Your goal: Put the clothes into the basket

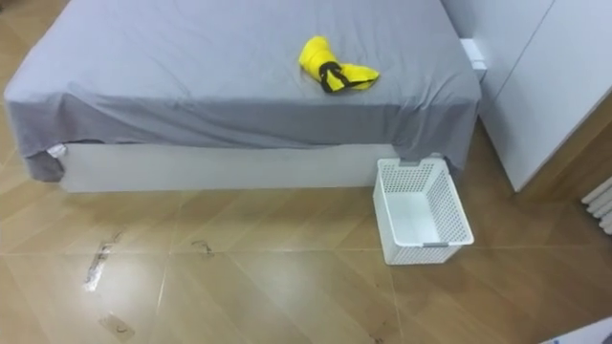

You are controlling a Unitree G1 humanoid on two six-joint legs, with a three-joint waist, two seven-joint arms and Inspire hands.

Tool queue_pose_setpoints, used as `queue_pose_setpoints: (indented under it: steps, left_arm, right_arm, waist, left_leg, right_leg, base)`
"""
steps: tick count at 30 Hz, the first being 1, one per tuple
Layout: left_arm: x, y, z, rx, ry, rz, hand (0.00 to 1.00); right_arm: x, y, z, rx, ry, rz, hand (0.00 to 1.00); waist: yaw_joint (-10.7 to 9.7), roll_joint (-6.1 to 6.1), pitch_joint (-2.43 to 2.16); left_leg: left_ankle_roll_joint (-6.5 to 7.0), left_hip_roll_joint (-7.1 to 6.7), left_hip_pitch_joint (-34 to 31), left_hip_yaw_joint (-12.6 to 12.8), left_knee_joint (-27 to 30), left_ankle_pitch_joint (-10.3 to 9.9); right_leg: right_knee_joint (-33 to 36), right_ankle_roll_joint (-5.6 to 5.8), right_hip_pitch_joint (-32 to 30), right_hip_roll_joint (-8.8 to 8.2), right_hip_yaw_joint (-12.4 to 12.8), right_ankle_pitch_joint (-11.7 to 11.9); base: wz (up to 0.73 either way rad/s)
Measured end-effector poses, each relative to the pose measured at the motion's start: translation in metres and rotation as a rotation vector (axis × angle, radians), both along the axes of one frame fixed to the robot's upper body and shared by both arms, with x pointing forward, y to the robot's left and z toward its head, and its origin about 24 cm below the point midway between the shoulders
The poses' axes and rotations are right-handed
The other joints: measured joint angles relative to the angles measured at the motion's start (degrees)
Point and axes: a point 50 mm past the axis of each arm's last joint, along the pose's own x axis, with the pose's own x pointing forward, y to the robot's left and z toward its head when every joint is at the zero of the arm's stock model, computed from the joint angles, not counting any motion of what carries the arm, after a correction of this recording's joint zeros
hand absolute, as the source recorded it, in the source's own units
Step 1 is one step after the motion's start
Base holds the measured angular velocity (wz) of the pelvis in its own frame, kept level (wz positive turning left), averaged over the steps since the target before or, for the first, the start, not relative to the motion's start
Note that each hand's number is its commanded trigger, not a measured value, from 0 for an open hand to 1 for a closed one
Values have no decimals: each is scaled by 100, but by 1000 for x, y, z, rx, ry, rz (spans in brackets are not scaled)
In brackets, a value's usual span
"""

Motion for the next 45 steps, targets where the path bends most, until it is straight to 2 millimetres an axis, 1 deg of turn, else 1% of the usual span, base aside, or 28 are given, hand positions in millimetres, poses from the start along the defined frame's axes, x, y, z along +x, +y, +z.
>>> queue_pose_setpoints:
  steps: [3,5,7,9,10,12,14,16,18,19,20,21,22,24,25,27,28,29,30,31,33,34,35,37,38,41,42,45]
  left_arm:
    - [-16,0,0,-11,27,48,0]
    - [-21,-2,-1,-15,44,47,0]
    - [-25,-3,-1,-13,56,50,0]
    - [-32,-3,-1,-5,76,59,0]
    - [-34,-3,-1,-5,79,61,0]
    - [-32,-4,-1,-13,66,55,0]
    - [-23,-3,-1,-11,36,45,0]
    - [-12,-2,0,-14,-1,49,0]
    - [-10,0,0,-21,-25,66,0]
    - [-9,0,0,-21,-29,74,0]
    - [-5,-1,1,-22,-39,67,0]
    - [0,-1,1,-21,-51,55,0]
    - [11,-2,2,-14,-73,15,0]
    - [24,-4,3,-5,-108,-30,0]
    - [26,-4,4,-4,-111,-41,0]
    - [34,-8,5,-8,-132,-87,0]
    - [36,-10,5,-10,-137,-104,0]
    - [36,-14,4,-21,-134,-140,0]
    - [40,-20,4,-37,-139,-172,0]
    - [39,-22,4,-43,-139,-181,0]
    - [33,-24,3,-47,-125,-201,0]
    - [29,-24,2,-50,-116,-199,0]
    - [18,-24,1,-64,-90,-196,0]
    - [12,-20,1,-59,-83,-172,0]
    - [8,-17,1,-49,-77,-144,0]
    - [2,-12,2,-33,-67,-122,0]
    - [4,-11,3,-32,-76,-119,0]
    - [9,-9,4,-30,-99,-102,0]
  right_arm:
    - [-5,-3,0,-7,11,-19,0]
    - [-5,-3,0,-12,16,-29,0]
    - [-4,-4,0,-14,15,-24,0]
    - [-1,-2,0,-7,18,-18,0]
    - [-2,-2,0,-8,20,-12,0]
    - [-4,-3,0,-9,28,-8,0]
    - [-4,-3,0,-11,25,-7,0]
    - [-2,-3,0,-14,16,0,0]
    - [3,-3,2,-18,-19,6,0]
    - [3,-3,2,-18,-26,0,0]
    - [3,-5,3,-28,-37,-5,0]
    - [4,-5,4,-30,-40,-8,0]
    - [3,-5,4,-28,-43,-13,0]
    - [20,-3,7,-22,-105,-2,0]
    - [24,-2,8,-21,-121,2,0]
    - [39,3,11,-11,-182,14,0]
    - [41,3,12,-12,-189,18,0]
    - [43,3,13,-20,-201,19,0]
    - [46,2,15,-30,-217,12,0]
    - [48,1,16,-36,-227,8,0]
    - [63,2,24,-68,-304,12,0]
    - [70,2,27,-77,-337,12,0]
    - [87,0,36,-96,-413,6,0]
    - [113,2,53,-125,-529,28,0]
    - [126,3,62,-137,-591,48,0]
    - [152,9,82,-162,-698,105,0]
    - [156,13,86,-174,-722,115,0]
    - [156,13,89,-217,-732,116,0]
  waist:
    - [3,25,22]
    - [-36,-27,38]
    - [64,-70,38]
    - [68,-64,45]
    - [57,-72,47]
    - [37,-168,45]
    - [-43,-325,1]
    - [9,-342,49]
    - [31,-311,67]
    - [31,-289,32]
    - [9,-249,20]
    - [14,-186,3]
    - [55,-155,15]
    - [198,46,58]
    - [206,114,76]
    - [143,239,93]
    - [78,245,91]
    - [-4,247,92]
    - [-19,283,86]
    - [-30,317,76]
    - [58,304,41]
    - [73,308,-6]
    - [104,499,-34]
    - [82,594,5]
    - [68,592,7]
    - [35,537,25]
    - [-16,504,56]
    - [10,374,95]
  left_leg:
    - [53,167,-719,-62,1169,78]
    - [51,16,-1267,-53,670,98]
    - [-53,-159,-1746,-54,-320,413]
    - [-35,-175,-2078,-74,-1371,1285]
    - [-18,-181,-2081,-61,-1510,1519]
    - [325,-368,-2115,79,-1402,2151]
    - [475,-573,-2233,260,-944,1763]
    - [514,-586,-2318,350,-344,1294]
    - [641,-517,-2289,530,528,735]
    - [630,-534,-2138,577,485,560]
    - [619,-601,-1754,566,223,130]
    - [661,-647,-1620,584,177,97]
    - [707,-737,-1279,530,-101,17]
    - [687,-700,-630,325,-750,26]
    - [679,-695,-460,151,-889,31]
    - [662,-686,59,-416,-1315,12]
    - [656,-685,176,-523,-1405,-12]
    - [630,-686,438,-721,-1600,-45]
    - [587,-631,769,-842,-1853,-78]
    - [559,-578,930,-913,-1950,-95]
    - [370,-441,1303,-1018,-1950,-199]
    - [249,-375,1349,-1005,-1888,-267]
    - [-11,-173,1440,-953,-1740,-398]
    - [-260,-3,1499,-799,-1352,-335]
    - [-538,41,1475,-734,-958,-92]
    - [-566,134,923,-653,717,940]
    - [-455,232,596,-561,1214,861]
    - [-368,341,-244,-359,1355,436]
  right_leg:
    - [65,-82,209,36,157,-151]
    - [81,-37,247,-75,164,-267]
    - [77,41,278,-192,228,-383]
    - [56,78,432,-311,281,-555]
    - [39,116,495,-342,320,-617]
    - [-4,342,683,-591,483,-840]
    - [-73,464,705,-857,600,-900]
    - [-6,647,809,-991,589,-800]
    - [926,788,775,-1120,733,-670]
    - [1371,805,652,-1155,718,-567]
    - [2258,831,350,-1212,622,-145]
    - [2677,801,227,-1280,568,157]
    - [3396,658,-103,-1342,577,818]
    - [4127,376,-1019,-997,436,125]
    - [4046,319,-1232,-855,361,-30]
    - [3014,251,-1987,-404,-12,-278]
    - [2600,244,-2135,-348,-110,-265]
    - [1642,223,-2357,-304,-236,-110]
    - [947,153,-2540,-290,-380,441]
    - [680,142,-2583,-264,-443,715]
    - [4,-285,-2622,-177,-574,1722]
    - [99,-384,-2595,-128,-586,1823]
    - [509,-524,-2564,-24,-761,1658]
    - [1122,-520,-2510,38,-830,1127]
    - [1296,-556,-2368,41,-838,866]
    - [783,-491,-1605,122,-710,647]
    - [537,-470,-1327,136,-694,631]
    - [107,-389,-816,110,-649,584]
  base:
    - [-7]
    - [13]
    - [-10]
    - [-35]
    - [-32]
    - [-19]
    - [-7]
    - [-21]
    - [-25]
    - [-5]
    - [15]
    - [25]
    - [17]
    - [-10]
    - [-9]
    - [31]
    - [76]
    - [82]
    - [76]
    - [58]
    - [27]
    - [-5]
    - [-4]
    - [2]
    - [0]
    - [3]
    - [20]
    - [19]
